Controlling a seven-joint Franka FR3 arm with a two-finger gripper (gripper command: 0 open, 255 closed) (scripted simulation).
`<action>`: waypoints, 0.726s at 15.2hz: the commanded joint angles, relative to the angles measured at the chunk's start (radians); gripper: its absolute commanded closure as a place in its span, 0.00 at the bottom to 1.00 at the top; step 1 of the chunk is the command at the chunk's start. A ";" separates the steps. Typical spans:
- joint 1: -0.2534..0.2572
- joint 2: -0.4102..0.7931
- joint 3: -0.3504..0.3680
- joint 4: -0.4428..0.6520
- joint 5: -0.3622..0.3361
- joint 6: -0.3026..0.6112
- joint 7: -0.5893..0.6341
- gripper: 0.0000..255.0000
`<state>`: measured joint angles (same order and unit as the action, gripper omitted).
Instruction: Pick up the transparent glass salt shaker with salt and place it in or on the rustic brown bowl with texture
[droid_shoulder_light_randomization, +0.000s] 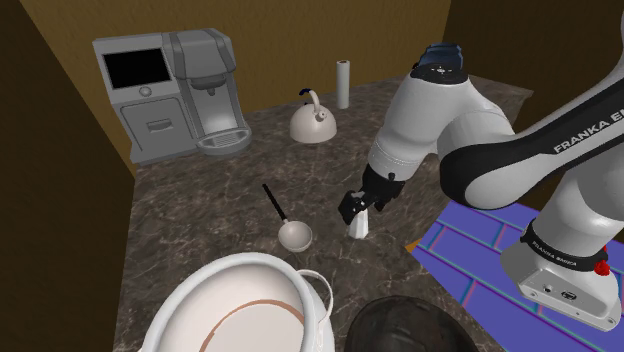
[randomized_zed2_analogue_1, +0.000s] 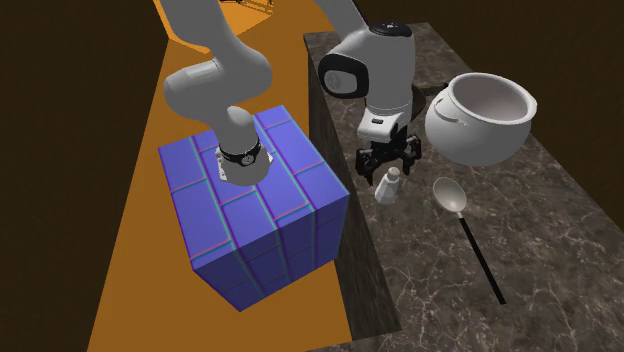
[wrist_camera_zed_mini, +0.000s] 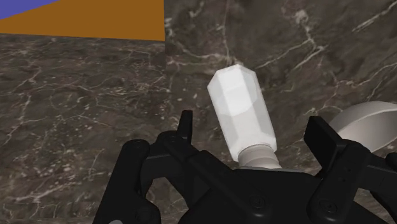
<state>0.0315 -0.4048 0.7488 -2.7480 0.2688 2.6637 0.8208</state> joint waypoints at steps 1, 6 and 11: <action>0.000 0.000 0.000 0.000 0.000 0.000 0.000 0.00; 0.000 0.000 0.000 0.000 0.000 0.000 0.000 1.00; 0.000 0.000 0.000 0.000 0.000 0.000 0.000 1.00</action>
<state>0.0313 -0.4049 0.7488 -2.7478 0.2685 2.6636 0.8209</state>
